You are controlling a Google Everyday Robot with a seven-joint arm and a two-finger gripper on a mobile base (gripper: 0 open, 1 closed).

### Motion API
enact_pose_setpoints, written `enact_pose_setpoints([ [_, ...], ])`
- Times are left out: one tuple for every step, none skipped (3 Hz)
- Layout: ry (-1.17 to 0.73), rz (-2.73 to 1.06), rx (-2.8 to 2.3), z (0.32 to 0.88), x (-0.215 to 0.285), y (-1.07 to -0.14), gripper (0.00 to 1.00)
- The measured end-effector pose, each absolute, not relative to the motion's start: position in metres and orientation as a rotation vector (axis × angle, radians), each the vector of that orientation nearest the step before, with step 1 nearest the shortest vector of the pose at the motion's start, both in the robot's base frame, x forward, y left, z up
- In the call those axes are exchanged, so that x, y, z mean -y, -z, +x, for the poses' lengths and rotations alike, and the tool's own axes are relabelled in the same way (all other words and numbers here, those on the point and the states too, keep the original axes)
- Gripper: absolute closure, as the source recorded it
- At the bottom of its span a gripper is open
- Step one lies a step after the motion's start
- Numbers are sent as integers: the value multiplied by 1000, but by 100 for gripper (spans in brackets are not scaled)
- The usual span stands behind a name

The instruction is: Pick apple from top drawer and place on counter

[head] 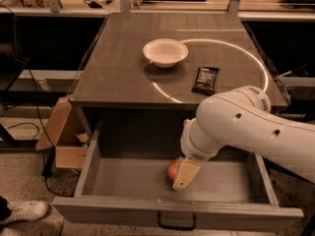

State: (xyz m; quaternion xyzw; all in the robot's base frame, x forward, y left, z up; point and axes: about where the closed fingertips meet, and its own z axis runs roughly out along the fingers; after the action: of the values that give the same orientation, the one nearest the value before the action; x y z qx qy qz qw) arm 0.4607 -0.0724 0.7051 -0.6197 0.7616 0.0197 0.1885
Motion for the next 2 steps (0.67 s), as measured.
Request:
enact_pose_setpoints([
  [-37, -1747, -2166, 470, 82, -695, 0],
  [-47, -1743, -2260, 473, 97, -655, 0],
])
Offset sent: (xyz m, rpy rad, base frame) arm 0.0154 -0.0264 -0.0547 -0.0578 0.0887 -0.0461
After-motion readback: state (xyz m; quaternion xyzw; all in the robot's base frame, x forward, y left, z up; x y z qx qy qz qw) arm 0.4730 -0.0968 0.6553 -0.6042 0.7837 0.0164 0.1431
